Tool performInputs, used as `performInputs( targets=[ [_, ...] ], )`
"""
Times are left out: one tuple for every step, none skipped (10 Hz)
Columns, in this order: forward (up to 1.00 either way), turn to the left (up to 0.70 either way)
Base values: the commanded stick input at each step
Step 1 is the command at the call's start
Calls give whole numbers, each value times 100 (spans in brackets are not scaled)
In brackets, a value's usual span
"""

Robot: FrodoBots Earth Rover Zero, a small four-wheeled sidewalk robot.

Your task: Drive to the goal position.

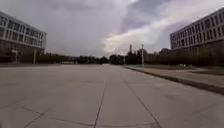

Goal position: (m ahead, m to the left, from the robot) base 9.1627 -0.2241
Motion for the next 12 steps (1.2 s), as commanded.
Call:
performInputs(
  targets=[
    [100,0],
    [100,0],
    [100,0],
    [100,0],
    [100,0],
    [100,0],
    [100,0],
    [100,0],
    [100,0],
    [100,0],
    [100,0],
    [100,0]
  ],
)
